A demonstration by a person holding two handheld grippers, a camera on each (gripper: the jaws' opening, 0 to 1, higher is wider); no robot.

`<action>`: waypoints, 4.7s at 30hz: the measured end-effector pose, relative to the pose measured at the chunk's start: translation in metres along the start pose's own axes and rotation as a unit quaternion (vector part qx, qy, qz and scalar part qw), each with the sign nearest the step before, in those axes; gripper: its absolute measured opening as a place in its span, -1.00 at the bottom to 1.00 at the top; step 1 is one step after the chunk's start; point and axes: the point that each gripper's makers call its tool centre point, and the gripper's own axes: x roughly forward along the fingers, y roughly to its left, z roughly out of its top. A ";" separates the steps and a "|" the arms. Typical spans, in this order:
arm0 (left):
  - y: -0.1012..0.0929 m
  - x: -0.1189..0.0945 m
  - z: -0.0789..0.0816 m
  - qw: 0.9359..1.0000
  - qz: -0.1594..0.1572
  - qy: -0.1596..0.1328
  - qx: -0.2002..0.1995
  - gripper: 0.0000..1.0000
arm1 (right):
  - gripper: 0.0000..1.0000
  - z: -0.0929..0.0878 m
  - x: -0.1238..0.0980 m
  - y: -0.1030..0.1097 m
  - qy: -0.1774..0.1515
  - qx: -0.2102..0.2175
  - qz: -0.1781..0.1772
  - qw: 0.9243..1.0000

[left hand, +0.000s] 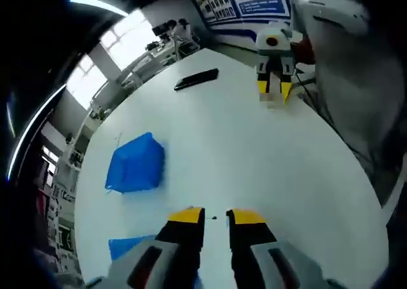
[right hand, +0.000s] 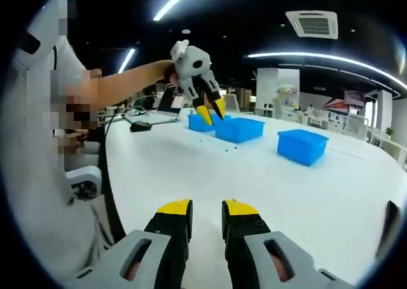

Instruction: Pick up the resistors one by one and place each resistor into its matching bin, sorting the parts by color and model until every resistor is separated into the correct bin for its type

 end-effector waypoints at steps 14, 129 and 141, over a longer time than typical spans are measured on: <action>0.010 0.033 -0.021 0.985 -0.049 0.102 0.132 -0.63 | -0.58 -0.009 -0.001 -0.007 0.011 0.017 -0.020 1.000; 0.006 0.068 -0.044 0.969 -0.189 0.068 0.140 -0.89 | -0.58 0.014 0.033 -0.070 0.005 0.033 -0.043 0.999; 0.022 0.041 0.030 0.964 0.018 -0.234 -0.124 -0.89 | -0.58 0.018 0.025 -0.056 -0.003 0.020 -0.030 0.999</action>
